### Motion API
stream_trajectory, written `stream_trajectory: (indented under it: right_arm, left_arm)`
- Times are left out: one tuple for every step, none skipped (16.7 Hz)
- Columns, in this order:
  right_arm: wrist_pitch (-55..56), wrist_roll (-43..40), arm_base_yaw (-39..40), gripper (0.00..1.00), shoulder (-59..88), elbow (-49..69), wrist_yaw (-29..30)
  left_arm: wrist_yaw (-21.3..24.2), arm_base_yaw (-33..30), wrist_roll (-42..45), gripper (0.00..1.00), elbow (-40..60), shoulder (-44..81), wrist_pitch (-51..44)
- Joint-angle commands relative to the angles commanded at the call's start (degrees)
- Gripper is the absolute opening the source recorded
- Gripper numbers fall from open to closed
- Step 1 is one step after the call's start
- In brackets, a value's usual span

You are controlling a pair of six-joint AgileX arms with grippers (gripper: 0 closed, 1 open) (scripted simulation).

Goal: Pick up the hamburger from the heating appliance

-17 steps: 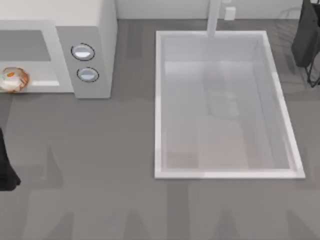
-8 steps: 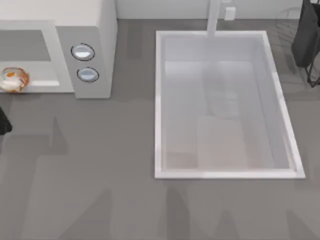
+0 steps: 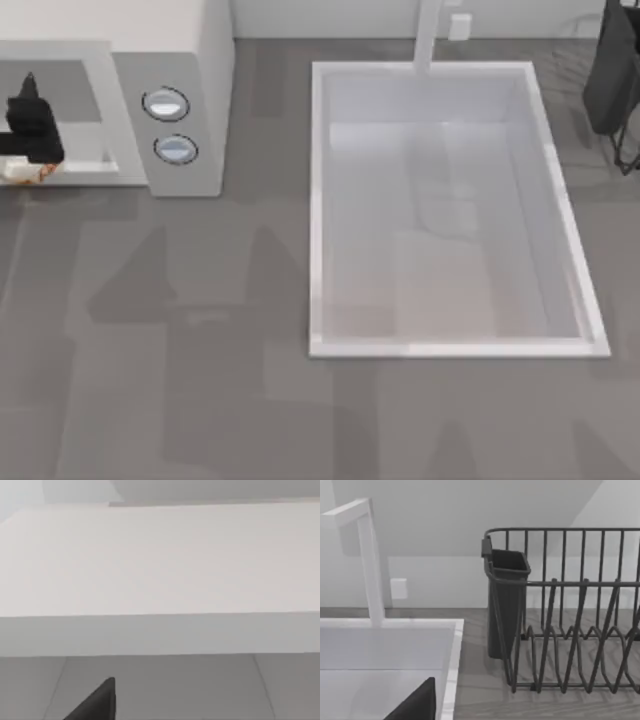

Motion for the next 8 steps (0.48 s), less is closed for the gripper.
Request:
stream_trajectory:
  right_arm:
    - [0.00, 0.00, 0.00, 1.00, 0.00, 0.00, 0.00]
    - [0.00, 0.00, 0.00, 1.00, 0.00, 0.00, 0.00]
    - [0.00, 0.00, 0.00, 1.00, 0.00, 0.00, 0.00]
    - [0.00, 0.00, 0.00, 1.00, 0.00, 0.00, 0.00]
    - [0.00, 0.00, 0.00, 1.00, 0.00, 0.00, 0.00]
    - [0.00, 0.00, 0.00, 1.00, 0.00, 0.00, 0.00]
    - [0.00, 0.00, 0.00, 1.00, 0.00, 0.00, 0.00]
    - [0.00, 0.00, 0.00, 1.00, 0.00, 0.00, 0.00]
  left_arm:
    - [0.53, 0.41, 0.15, 1.00, 2.03, 6.65, 3.10]
    - [1.07, 0.84, 0.28, 1.00, 4.00, 13.11, 6.05]
    - [1.63, 1.28, 0.39, 1.00, 5.87, 19.32, 8.81]
    - [2.19, 1.72, 0.49, 1.00, 7.63, 25.21, 11.37]
    - [2.74, 2.15, 0.58, 1.00, 9.28, 30.74, 13.71]
    - [3.29, 2.57, 0.65, 1.00, 10.79, 35.82, 15.83]
    - [3.81, 2.98, 0.71, 1.00, 12.17, 40.39, 17.73]
    - [4.29, 3.36, 0.75, 1.00, 13.39, 44.38, 19.38]
